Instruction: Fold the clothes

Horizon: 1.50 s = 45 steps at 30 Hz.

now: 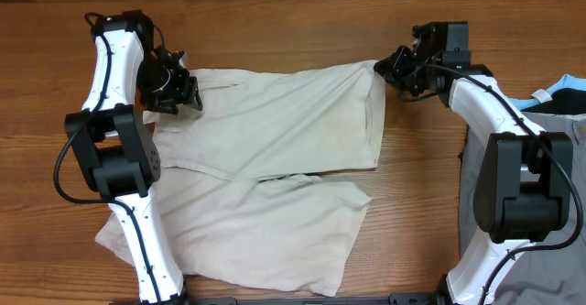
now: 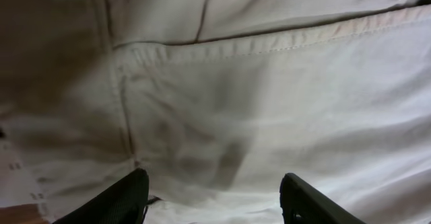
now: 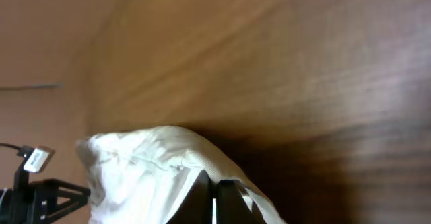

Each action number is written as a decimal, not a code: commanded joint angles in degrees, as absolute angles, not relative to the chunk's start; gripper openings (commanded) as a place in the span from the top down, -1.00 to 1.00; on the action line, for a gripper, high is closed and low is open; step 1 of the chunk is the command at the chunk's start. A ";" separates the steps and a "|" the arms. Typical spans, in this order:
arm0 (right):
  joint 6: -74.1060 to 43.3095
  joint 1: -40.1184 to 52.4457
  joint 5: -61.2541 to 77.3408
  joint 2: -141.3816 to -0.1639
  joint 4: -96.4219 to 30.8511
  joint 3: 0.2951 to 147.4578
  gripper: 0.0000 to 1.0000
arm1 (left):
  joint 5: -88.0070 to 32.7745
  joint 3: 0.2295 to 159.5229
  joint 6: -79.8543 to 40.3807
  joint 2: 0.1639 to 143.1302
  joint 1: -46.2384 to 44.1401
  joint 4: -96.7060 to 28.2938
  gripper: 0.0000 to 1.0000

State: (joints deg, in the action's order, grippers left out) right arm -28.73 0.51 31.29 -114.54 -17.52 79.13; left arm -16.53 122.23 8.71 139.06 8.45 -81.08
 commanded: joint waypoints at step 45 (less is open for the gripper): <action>-6.24 5.19 23.77 -113.69 -47.83 71.83 0.42 | -20.38 131.85 9.65 138.98 8.88 -72.10 -0.50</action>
